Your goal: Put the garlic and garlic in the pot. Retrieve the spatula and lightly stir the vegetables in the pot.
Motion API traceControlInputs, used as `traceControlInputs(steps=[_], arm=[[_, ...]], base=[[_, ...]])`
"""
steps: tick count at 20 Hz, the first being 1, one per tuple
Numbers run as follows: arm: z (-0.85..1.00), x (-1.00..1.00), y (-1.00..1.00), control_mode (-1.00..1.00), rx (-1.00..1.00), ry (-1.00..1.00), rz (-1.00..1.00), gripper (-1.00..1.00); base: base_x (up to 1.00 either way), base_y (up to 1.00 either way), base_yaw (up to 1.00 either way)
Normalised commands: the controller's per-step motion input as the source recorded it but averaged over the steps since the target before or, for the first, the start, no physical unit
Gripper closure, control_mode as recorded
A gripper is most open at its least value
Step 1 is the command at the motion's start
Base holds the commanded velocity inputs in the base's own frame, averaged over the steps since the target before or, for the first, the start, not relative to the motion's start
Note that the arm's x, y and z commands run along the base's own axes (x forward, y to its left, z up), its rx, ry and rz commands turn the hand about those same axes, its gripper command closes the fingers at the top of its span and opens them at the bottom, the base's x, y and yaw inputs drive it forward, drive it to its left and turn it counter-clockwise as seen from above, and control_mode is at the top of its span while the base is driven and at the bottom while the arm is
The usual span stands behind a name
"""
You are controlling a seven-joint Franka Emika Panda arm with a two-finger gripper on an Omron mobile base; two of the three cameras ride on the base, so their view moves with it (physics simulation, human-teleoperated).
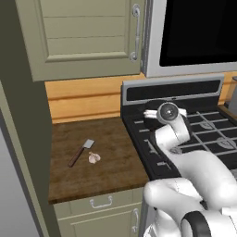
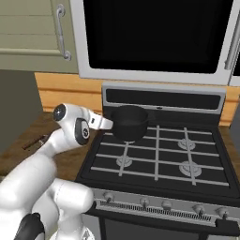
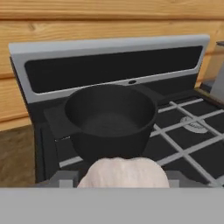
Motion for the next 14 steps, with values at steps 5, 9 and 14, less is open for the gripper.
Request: traceControlInputs(steps=[5, 9, 14], arm=[[0.1, 0.89, -0.24, -1.0, 0.0, -0.03, 0.0, 1.0], [0.15, 0.97, -0.36, -1.0, 0.0, 0.04, -0.01, 1.0], [-0.04, 0.59, -0.27, -1.0, 0.01, 0.1, -0.02, 1.0]], base=[[0.0, 0.0, 0.0], [0.0, 0.0, 0.0], [0.0, 0.0, 0.0]])
